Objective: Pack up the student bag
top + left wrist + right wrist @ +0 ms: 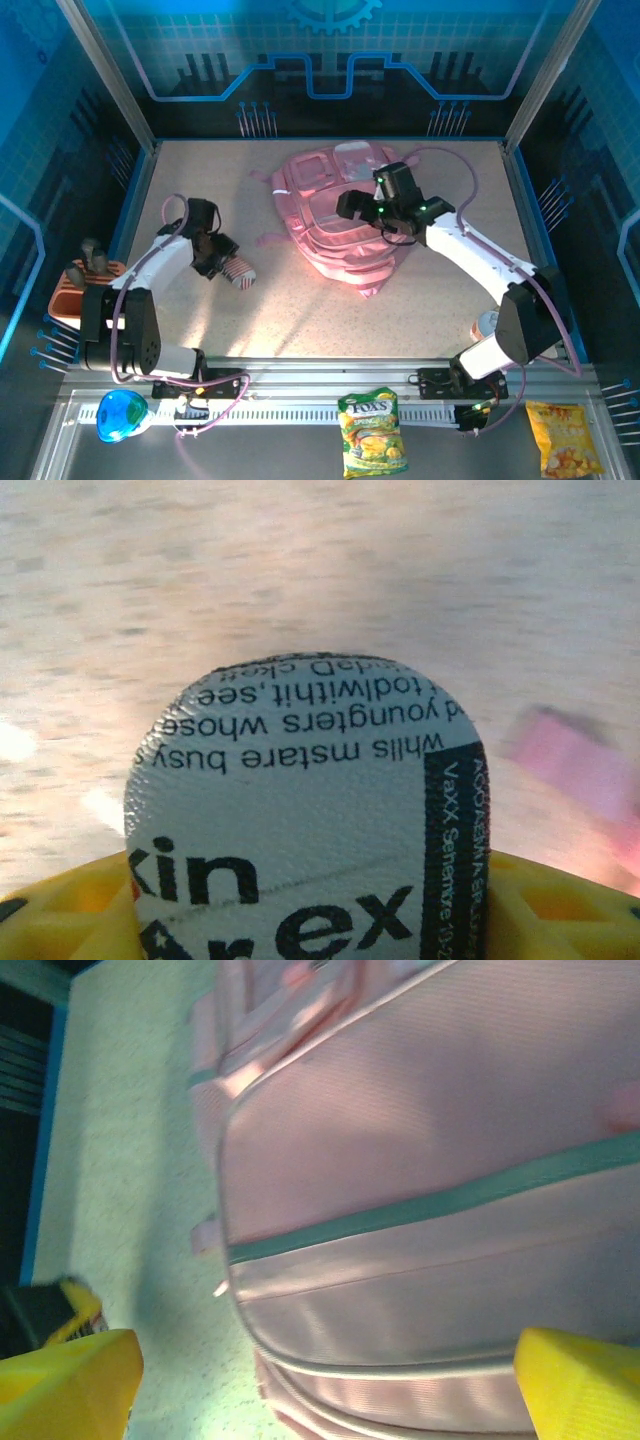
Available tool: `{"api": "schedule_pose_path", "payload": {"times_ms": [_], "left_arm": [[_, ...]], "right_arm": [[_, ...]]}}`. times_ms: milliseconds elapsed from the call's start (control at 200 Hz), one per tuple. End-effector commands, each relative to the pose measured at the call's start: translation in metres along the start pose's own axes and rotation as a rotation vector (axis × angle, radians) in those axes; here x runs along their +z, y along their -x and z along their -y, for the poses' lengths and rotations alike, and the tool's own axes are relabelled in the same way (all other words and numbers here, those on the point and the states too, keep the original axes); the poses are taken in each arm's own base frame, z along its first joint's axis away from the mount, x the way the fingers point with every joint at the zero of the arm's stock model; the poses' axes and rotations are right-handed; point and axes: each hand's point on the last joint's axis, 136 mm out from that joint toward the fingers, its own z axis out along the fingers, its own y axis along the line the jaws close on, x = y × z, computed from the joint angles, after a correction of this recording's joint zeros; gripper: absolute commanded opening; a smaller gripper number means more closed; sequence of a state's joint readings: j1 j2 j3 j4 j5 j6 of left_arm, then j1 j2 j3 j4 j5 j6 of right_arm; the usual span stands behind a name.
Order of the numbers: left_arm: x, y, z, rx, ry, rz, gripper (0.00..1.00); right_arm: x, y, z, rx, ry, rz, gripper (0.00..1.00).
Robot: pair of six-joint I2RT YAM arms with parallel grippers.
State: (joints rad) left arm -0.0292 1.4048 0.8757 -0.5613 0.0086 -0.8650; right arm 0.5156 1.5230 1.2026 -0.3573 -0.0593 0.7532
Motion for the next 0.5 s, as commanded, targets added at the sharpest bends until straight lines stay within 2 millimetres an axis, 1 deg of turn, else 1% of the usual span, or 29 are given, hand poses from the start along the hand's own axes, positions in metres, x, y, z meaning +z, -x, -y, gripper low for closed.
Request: {"api": "schedule_pose_path", "payload": {"times_ms": [0,120,195,255,320,365,495], "left_arm": [[-0.028,-0.010,0.066,0.053,-0.229,-0.064,0.49],[-0.042,-0.022,0.113,0.088,-0.353,-0.119,0.49],[-0.049,-0.029,0.137,0.107,-0.414,-0.147,0.49],[-0.053,-0.033,0.153,0.115,-0.452,-0.163,0.49],[-0.055,-0.038,0.165,0.119,-0.480,-0.180,0.49],[-0.057,-0.041,0.173,0.126,-0.497,-0.191,0.49],[-0.056,-0.047,0.184,0.132,-0.516,-0.206,0.49]], "right_arm": [[0.015,-0.016,-0.042,-0.098,0.153,-0.038,0.95],[0.022,-0.036,-0.083,-0.178,0.269,-0.079,0.95],[0.025,-0.049,-0.103,-0.221,0.313,-0.107,0.95],[0.028,-0.057,-0.114,-0.239,0.337,-0.125,0.95],[0.031,-0.062,-0.122,-0.241,0.356,-0.135,0.94],[0.033,-0.064,-0.125,-0.233,0.363,-0.138,0.93],[0.038,-0.064,-0.130,-0.201,0.390,-0.135,0.88]]}}
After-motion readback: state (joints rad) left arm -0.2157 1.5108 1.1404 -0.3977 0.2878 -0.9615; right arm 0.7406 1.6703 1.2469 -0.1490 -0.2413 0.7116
